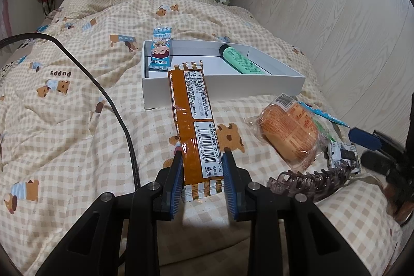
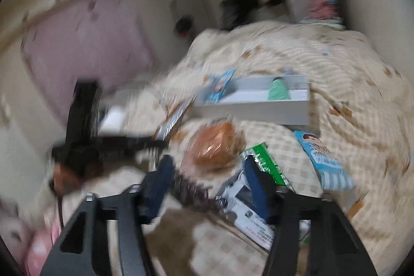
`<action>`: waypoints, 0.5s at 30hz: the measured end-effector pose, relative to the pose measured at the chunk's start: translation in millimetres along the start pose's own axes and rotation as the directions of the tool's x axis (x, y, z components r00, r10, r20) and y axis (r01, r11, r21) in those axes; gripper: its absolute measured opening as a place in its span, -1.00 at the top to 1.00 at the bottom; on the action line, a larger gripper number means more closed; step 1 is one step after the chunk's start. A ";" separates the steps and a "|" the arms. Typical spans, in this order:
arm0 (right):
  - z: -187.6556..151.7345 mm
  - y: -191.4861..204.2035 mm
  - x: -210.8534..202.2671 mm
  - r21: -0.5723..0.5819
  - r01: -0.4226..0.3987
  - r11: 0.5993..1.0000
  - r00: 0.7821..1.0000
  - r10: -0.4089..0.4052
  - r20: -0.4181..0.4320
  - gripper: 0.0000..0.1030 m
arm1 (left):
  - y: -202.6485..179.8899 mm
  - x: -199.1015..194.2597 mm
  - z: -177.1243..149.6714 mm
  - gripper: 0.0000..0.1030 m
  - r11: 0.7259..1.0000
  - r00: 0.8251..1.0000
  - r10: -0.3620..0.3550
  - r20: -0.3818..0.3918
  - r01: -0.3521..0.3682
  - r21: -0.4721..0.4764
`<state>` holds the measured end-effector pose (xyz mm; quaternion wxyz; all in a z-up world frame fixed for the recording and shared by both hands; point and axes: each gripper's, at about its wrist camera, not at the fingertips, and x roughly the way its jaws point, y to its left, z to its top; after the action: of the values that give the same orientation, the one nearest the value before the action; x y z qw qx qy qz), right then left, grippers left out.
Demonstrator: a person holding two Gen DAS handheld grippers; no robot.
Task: Organize objects
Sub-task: 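Hold the snack bar pack with the left gripper while the right gripper grasps the dark claw clip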
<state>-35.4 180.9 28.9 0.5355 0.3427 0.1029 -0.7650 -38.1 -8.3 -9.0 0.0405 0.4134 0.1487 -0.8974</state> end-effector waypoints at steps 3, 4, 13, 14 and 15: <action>-0.7 17.0 1.7 -0.248 -0.015 0.969 0.994 -0.014 -0.112 -0.02 | -1.5 1.8 -0.1 0.38 1.000 1.000 0.005 -0.010 -0.005 0.004; 0.2 17.7 3.1 -0.280 -0.020 0.960 0.991 -0.018 -0.135 -0.01 | -2.5 1.8 -0.1 0.38 1.000 1.000 0.008 -0.010 -0.008 0.007; 0.2 13.4 34.2 -0.363 -0.070 0.929 0.962 -0.034 -0.272 0.41 | -2.2 1.2 -0.2 0.38 1.000 1.000 0.003 -0.010 -0.003 0.003; 0.2 16.3 36.0 -0.374 -0.071 0.925 0.961 -0.038 -0.276 0.60 | -3.1 1.0 -0.4 0.38 1.000 1.000 0.003 -0.010 -0.003 0.003; -0.7 22.0 36.6 -0.388 -0.074 0.919 0.961 -0.039 -0.274 0.85 | -2.2 1.1 -0.3 0.38 1.000 1.000 0.003 -0.010 -0.003 0.003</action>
<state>-22.5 144.9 9.8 0.5807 0.3322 0.3253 -0.6683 -39.1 -6.1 -9.5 0.0404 0.4183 0.1471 -0.8954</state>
